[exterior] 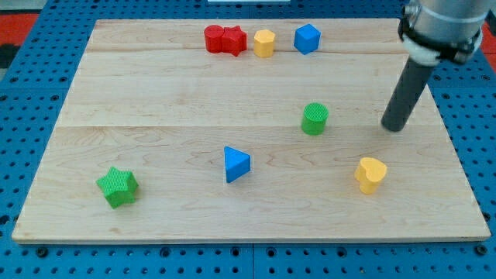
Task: Push green circle towards center
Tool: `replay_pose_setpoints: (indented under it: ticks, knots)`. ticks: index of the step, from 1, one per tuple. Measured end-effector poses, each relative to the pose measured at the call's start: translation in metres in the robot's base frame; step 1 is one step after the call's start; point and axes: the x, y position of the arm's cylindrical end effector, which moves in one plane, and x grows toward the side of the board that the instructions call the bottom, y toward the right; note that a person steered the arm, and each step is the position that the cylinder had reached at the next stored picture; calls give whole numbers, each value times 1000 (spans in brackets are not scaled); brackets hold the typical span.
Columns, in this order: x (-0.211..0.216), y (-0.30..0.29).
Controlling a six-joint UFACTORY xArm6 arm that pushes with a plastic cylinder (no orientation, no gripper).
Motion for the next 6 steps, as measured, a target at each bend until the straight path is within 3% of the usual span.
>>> replay_pose_setpoints:
  ticks: [2, 6]
  knots:
    - [-8, -108]
    - [-47, -122]
